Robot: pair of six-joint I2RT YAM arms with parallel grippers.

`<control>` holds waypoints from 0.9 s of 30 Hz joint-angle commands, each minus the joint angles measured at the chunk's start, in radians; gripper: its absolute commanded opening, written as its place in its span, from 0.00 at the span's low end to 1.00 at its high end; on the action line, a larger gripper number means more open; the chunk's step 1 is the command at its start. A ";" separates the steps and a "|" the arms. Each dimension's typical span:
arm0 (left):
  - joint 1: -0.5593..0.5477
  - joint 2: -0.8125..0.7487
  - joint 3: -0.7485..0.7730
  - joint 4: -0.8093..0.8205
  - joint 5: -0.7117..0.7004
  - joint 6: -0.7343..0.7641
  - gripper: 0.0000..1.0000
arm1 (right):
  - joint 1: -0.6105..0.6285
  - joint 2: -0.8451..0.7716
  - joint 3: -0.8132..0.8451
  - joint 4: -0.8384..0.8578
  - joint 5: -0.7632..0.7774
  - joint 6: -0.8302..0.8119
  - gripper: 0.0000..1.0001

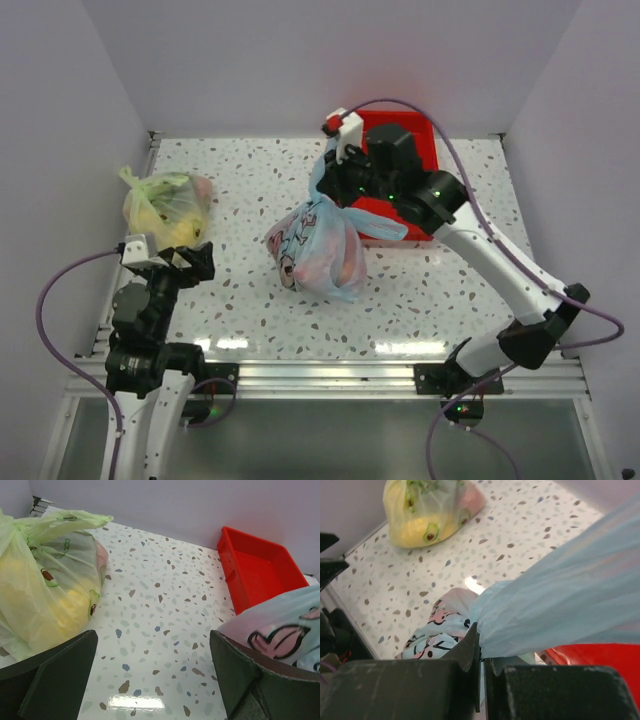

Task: Untie the knot of the plastic bag and take out the fruit

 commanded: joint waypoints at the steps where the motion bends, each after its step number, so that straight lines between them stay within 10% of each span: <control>1: 0.007 0.061 0.087 -0.013 0.007 -0.044 1.00 | 0.080 0.075 0.089 0.164 -0.036 -0.066 0.00; 9: 0.007 0.233 0.227 -0.142 0.035 -0.073 1.00 | 0.240 0.224 0.113 0.262 -0.084 -0.166 0.00; 20: 0.001 0.279 0.242 -0.186 0.130 -0.062 1.00 | 0.485 0.152 -0.446 0.386 -0.071 -0.208 0.00; 27: -0.017 0.287 0.199 -0.175 0.225 -0.090 1.00 | 0.573 0.100 -0.613 0.362 0.004 -0.152 0.56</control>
